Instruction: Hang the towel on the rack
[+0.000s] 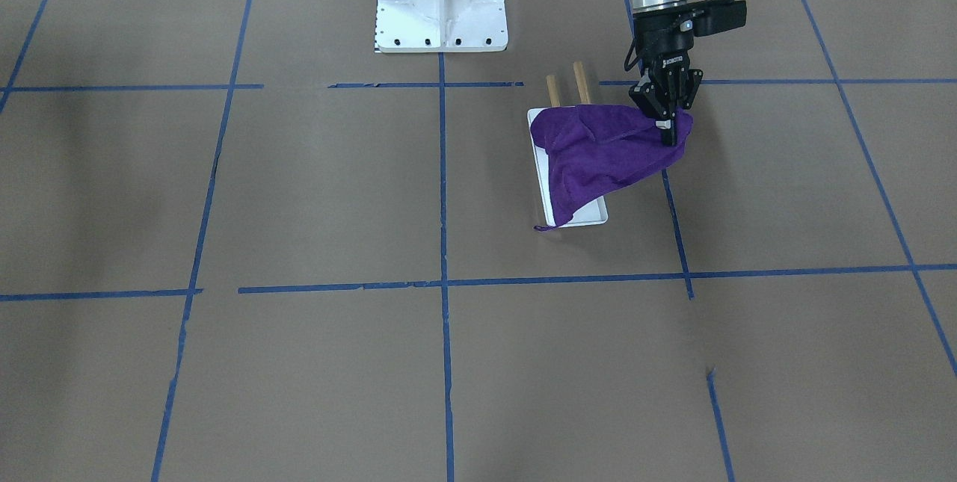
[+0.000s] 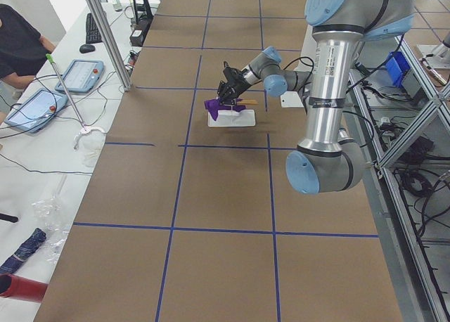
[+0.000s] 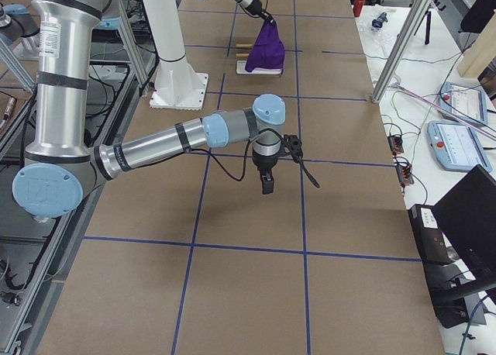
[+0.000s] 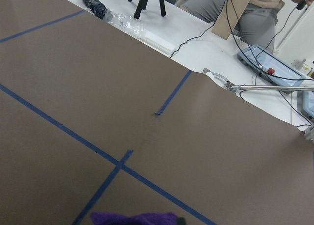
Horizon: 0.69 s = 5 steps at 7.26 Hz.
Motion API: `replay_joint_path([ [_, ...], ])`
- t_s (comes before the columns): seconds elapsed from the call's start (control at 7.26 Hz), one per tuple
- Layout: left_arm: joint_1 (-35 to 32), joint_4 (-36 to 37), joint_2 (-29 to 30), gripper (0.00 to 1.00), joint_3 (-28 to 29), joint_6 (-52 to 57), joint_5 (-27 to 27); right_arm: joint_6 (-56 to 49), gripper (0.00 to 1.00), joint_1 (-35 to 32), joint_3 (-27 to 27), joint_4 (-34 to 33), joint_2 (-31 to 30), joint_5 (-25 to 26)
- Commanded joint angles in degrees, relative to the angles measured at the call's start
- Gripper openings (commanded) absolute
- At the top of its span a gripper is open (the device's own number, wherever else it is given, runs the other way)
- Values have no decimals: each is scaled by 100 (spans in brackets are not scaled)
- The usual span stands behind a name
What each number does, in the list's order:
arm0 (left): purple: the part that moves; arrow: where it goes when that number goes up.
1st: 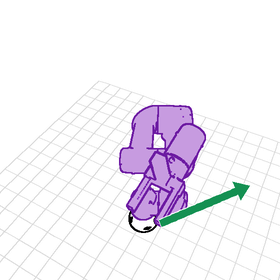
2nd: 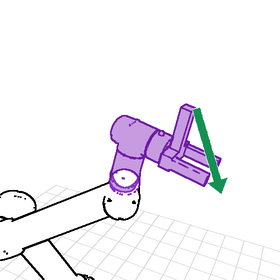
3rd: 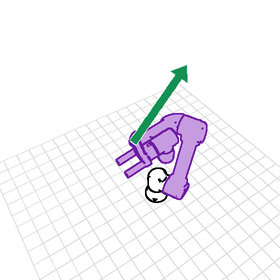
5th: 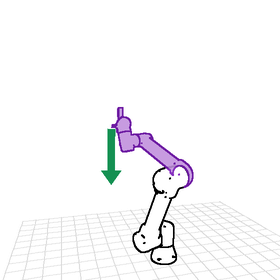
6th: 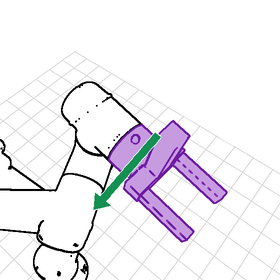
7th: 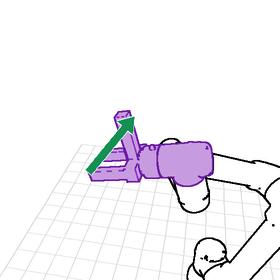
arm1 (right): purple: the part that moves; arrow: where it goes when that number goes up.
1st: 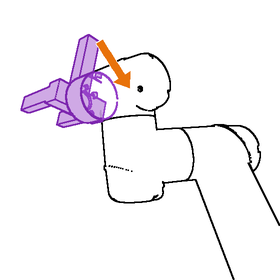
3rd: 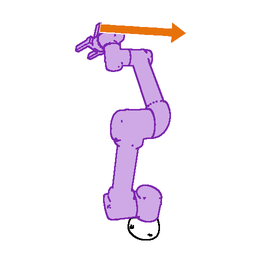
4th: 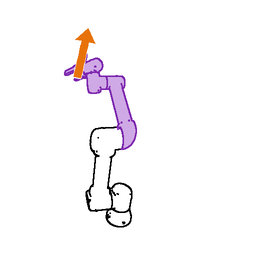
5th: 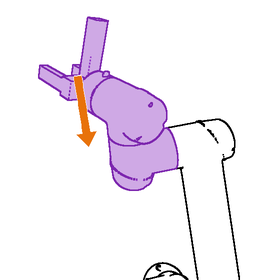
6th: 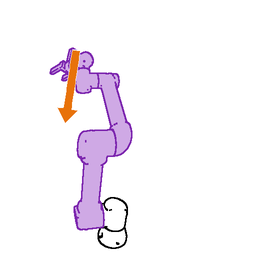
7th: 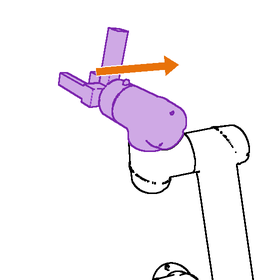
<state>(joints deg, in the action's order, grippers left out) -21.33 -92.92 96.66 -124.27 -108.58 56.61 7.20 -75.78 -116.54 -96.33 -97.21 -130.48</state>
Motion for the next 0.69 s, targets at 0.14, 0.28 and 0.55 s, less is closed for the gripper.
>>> replay_joint_path([
  [0.14,-3,-664,-340,8,412,108,-10,0,100,-24,-1,0,9,-4],
  [0.28,-3,-700,-411,99,412,700,-10,0,100,-33,-1,0,9,-4],
  [0.55,-3,-876,-412,100,404,934,17,-8,100,-42,-1,9,9,-4],
])
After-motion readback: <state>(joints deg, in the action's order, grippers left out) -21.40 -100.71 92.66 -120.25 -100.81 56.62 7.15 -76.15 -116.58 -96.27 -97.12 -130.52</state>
